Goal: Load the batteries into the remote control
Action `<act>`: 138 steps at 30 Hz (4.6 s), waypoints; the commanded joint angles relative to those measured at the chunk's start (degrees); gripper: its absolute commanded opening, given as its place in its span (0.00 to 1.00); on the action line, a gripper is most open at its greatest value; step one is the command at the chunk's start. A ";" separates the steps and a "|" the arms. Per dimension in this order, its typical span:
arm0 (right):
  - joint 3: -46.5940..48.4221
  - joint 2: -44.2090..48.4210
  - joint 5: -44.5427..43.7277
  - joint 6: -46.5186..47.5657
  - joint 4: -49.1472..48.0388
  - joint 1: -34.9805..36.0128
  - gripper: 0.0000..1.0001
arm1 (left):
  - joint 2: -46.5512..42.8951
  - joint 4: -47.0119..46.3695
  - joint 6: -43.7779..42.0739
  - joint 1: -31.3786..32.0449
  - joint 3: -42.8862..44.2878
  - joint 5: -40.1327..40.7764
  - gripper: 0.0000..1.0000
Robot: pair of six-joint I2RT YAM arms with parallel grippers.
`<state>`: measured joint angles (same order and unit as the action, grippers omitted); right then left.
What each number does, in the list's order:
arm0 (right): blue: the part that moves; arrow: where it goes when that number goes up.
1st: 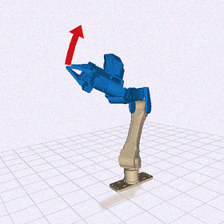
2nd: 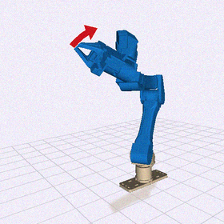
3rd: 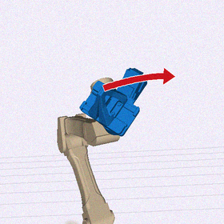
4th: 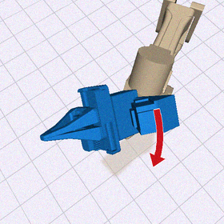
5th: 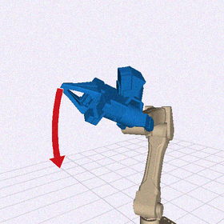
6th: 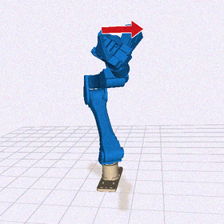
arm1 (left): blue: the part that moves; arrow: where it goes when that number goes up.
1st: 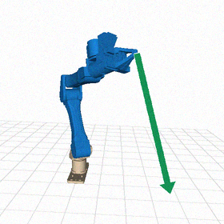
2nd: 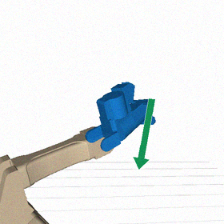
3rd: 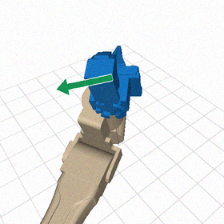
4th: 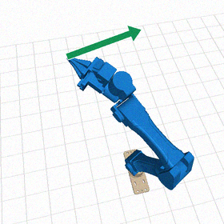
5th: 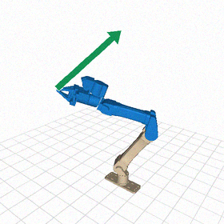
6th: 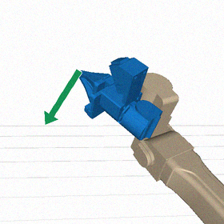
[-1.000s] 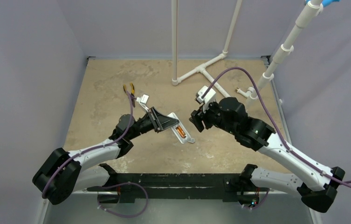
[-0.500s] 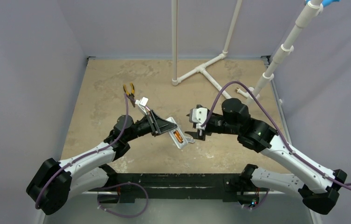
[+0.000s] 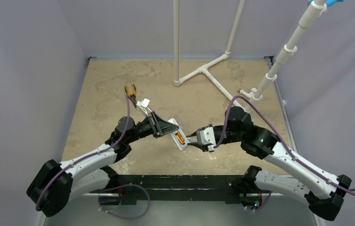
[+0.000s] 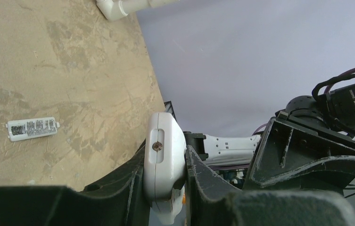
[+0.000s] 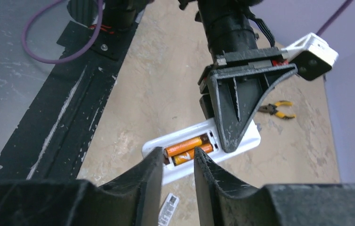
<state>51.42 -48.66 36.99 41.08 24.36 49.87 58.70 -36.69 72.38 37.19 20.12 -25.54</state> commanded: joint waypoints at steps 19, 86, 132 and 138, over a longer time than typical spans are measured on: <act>2.62 -9.88 4.54 7.59 1.28 0.05 0.22 | -0.80 -6.10 0.92 -0.24 -0.77 -1.18 0.00; 9.83 -21.67 -2.80 1.78 2.98 0.06 0.00 | 1.16 -6.86 0.31 -0.75 0.22 -0.95 0.00; -5.67 -27.82 -22.72 -23.55 -7.34 -5.28 0.75 | -15.71 17.35 -9.07 -17.62 -0.57 -7.24 0.00; -4.15 -31.31 -23.10 -20.58 -6.80 -6.46 0.76 | -15.46 17.50 -8.75 -17.59 -0.32 -7.95 0.00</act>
<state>44.42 -78.87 11.81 18.52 17.02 44.29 43.72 -17.80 63.88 19.97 17.26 -31.83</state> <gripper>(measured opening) 0.757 0.255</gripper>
